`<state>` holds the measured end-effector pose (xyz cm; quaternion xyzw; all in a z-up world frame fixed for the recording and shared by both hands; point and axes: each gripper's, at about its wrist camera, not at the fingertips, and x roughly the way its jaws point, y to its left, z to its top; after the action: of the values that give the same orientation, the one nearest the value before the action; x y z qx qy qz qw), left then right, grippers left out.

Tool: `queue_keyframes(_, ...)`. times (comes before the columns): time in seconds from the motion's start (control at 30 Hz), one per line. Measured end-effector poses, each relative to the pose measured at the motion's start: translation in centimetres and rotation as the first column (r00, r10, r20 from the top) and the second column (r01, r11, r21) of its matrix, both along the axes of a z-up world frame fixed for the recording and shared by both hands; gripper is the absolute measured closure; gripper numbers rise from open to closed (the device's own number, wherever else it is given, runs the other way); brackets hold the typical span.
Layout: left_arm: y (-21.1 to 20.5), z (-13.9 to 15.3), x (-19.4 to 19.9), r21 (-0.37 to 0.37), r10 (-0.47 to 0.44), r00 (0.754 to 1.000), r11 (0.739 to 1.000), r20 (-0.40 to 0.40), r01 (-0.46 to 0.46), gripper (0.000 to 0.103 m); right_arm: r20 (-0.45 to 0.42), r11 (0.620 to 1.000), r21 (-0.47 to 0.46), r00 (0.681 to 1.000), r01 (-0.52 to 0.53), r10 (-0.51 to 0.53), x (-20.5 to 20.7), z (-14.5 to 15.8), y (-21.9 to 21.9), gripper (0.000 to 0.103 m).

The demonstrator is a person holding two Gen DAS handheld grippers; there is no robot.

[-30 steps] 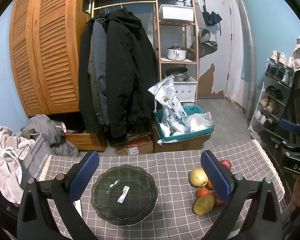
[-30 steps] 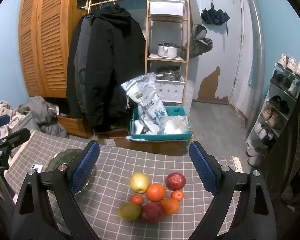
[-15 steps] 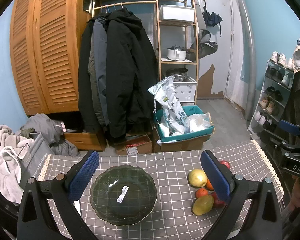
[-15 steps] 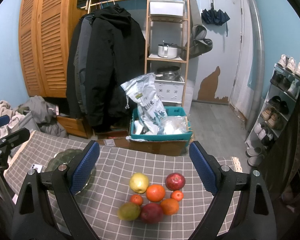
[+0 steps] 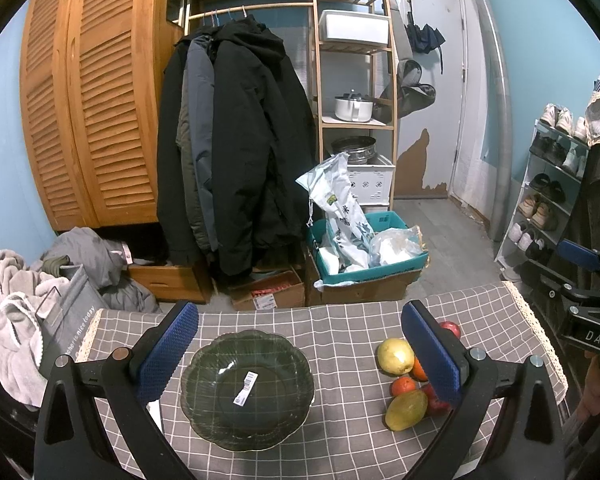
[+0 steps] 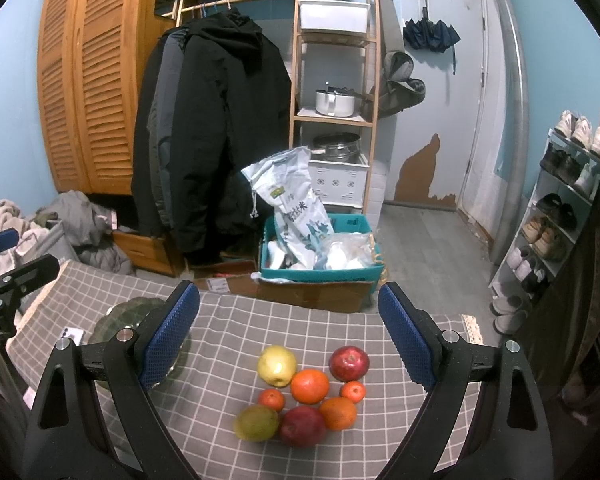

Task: Organize fruits

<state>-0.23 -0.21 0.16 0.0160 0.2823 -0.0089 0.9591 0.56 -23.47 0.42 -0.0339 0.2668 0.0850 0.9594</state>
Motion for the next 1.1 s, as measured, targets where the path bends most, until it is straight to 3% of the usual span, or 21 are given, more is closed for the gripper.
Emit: queue_keyframes(1.1,-0.4,0.59,0.47,-0.002,0.002,1.0,1.0,0.005,-0.002,0.001,0.034,1.0,-0.029,0.999,-0.005,0.006,-0.46,-0.06,0.04,0.013)
